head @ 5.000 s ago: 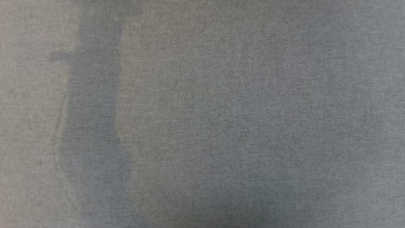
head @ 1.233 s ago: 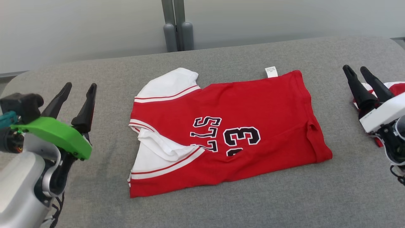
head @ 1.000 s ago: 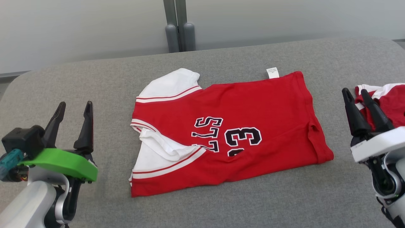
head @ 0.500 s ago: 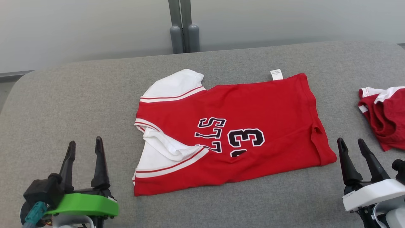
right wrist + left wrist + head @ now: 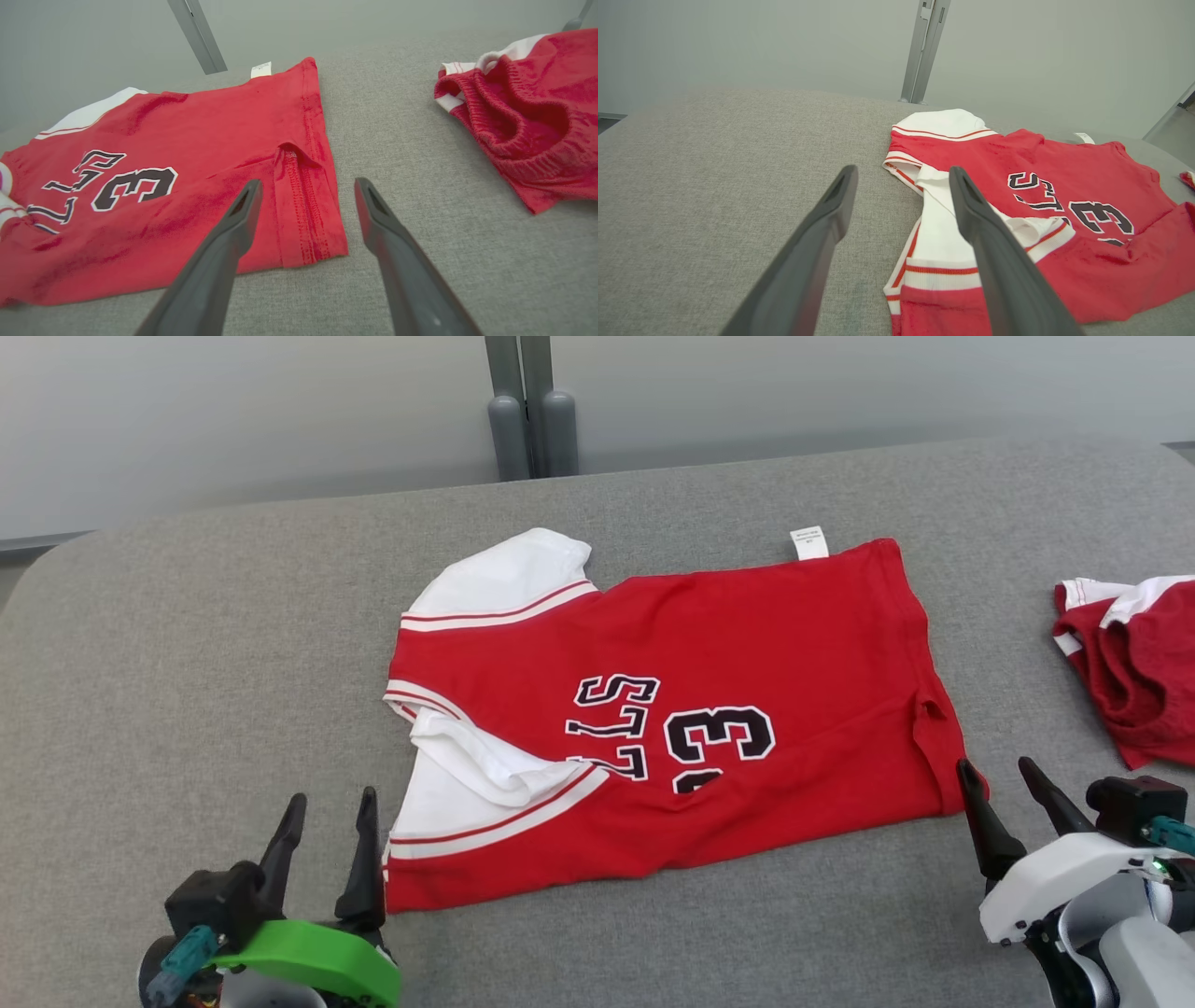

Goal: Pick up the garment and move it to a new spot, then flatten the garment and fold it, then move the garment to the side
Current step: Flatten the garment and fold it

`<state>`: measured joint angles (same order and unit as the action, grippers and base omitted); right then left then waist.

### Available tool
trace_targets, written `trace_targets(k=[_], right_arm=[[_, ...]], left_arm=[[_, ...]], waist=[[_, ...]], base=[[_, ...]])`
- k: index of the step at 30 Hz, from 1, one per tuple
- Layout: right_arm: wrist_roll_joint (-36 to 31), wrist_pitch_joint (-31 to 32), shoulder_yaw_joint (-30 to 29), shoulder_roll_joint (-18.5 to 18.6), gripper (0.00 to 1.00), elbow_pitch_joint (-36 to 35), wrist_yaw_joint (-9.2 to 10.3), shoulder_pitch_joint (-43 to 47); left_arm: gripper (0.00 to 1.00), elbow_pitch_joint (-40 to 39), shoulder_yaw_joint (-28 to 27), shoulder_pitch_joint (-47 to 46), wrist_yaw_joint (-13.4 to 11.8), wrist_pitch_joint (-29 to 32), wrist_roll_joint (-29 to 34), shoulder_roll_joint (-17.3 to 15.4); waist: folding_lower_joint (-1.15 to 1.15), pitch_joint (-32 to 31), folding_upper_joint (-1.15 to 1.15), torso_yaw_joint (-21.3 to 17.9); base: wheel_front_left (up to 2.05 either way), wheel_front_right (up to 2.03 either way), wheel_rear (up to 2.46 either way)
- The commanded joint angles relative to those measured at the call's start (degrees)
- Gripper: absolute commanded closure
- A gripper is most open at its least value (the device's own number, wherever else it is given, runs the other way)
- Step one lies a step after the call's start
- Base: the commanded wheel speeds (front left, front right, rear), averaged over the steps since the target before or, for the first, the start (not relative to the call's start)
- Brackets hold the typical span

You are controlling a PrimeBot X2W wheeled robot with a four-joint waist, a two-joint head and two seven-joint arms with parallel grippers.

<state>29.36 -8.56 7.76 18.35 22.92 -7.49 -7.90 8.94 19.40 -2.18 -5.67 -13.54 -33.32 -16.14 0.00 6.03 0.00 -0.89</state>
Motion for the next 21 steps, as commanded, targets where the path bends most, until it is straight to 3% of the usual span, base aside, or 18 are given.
trace_targets(k=[1, 10, 21], right_arm=[[-0.9, 0.5, 0.1, -0.5, 0.0, 1.4, -0.01, -1.3], [-4.3, 0.4, 0.6, -2.4, 0.0, 9.9, -0.01, -5.7], [-4.4, 2.7, 0.4, -3.2, 0.0, 17.1, -0.01, -8.8]], left_arm=[[0.0, 1.0, 0.4, -1.6, 0.7, 0.6, -0.7, 0.4], [0.0, 10.0, 4.5, -4.7, 4.0, 5.4, -1.8, 2.5], [0.0, 16.2, 6.1, -6.5, 4.8, 10.7, -3.7, 3.1]], waist=[[0.0, 0.6, 0.0, 0.2], [0.0, 2.5, 0.0, 1.1], [0.0, 3.8, 0.0, 0.9]], base=[[0.0, 0.0, 0.0], [0.0, 0.0, 0.0], [0.0, 0.0, 0.0]])
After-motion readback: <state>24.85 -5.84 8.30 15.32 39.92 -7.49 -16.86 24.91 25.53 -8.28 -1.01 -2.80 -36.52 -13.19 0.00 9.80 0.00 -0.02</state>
